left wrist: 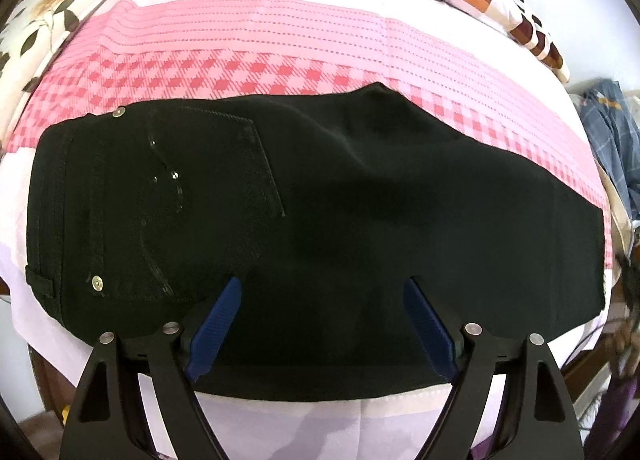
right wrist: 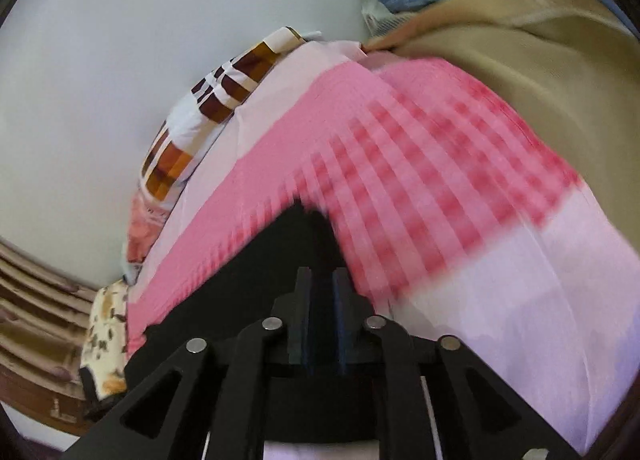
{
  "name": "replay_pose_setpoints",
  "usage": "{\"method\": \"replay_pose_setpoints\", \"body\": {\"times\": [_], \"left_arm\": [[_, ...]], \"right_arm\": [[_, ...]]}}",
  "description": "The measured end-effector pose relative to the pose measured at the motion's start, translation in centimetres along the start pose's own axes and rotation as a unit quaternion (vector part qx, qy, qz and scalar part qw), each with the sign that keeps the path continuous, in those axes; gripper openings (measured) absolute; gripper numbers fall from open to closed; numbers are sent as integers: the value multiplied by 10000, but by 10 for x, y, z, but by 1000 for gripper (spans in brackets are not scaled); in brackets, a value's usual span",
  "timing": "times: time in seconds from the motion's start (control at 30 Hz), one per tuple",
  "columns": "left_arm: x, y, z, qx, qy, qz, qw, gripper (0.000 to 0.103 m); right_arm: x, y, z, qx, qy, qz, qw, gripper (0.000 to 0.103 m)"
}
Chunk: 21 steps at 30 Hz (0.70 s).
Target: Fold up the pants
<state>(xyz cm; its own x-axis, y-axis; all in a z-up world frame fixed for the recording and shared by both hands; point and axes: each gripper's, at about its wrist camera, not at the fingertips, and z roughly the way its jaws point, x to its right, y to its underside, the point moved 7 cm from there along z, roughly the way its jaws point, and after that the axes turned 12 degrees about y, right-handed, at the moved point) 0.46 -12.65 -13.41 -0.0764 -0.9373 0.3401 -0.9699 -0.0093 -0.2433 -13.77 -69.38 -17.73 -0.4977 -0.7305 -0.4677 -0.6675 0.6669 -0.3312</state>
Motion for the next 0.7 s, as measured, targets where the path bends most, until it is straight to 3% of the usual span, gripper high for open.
{"method": "replay_pose_setpoints", "body": {"times": [0.27,0.5,0.57,0.63,0.7], "left_arm": [[6,3,3,-3,127,111,9999,84],[15,8,-2,39,70,396,9992,84],[14,10,-3,39,93,375,9992,84],[11,12,-5,64,123,329,9994,84],[7,12,-6,98,163,265,9995,84]], "right_arm": [[20,78,-6,-395,-924,1242,9872,17],[25,81,5,-448,-808,1523,9840,22],[25,78,3,-394,-811,1634,9824,30],[33,80,-5,-246,-772,1768,9809,46],[35,80,-6,-235,-891,1871,9780,48]]}}
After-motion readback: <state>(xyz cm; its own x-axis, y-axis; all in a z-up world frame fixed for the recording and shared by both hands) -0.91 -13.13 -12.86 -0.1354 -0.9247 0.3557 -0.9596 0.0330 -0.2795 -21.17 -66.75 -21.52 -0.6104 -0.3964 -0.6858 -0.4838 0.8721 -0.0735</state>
